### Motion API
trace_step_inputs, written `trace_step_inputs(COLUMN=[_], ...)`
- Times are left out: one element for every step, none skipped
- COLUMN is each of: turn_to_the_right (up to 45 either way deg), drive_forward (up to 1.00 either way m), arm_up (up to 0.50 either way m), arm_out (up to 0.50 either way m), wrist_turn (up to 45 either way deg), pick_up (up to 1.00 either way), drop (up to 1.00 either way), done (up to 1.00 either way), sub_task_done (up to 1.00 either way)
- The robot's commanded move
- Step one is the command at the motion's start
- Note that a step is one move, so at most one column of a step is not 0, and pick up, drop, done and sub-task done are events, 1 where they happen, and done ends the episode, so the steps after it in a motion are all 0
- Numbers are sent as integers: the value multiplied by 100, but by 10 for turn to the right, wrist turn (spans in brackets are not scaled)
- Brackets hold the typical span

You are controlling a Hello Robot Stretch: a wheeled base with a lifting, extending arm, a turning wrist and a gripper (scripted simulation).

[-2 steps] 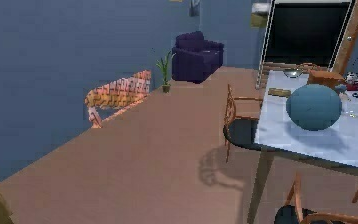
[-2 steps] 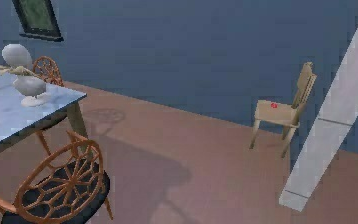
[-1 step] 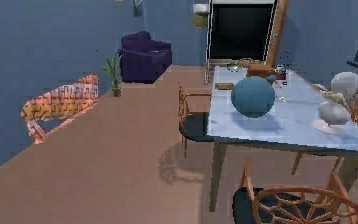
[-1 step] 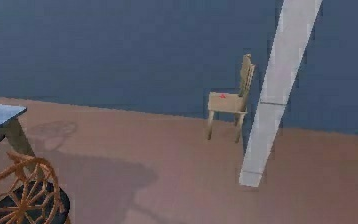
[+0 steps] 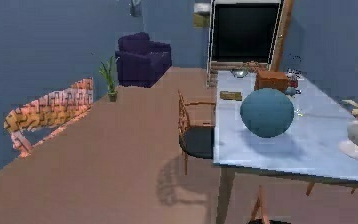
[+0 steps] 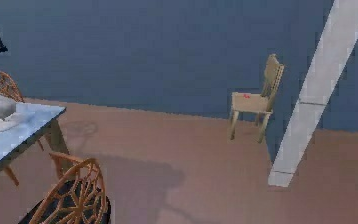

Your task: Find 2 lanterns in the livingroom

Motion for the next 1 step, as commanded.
trace_step_inputs(turn_to_the_right=[-450], drive_forward=[0], arm_up=[0], arm_out=[0], wrist_turn=[0], pick_up=[0], drop=[0], done=[0], sub_task_done=[0])
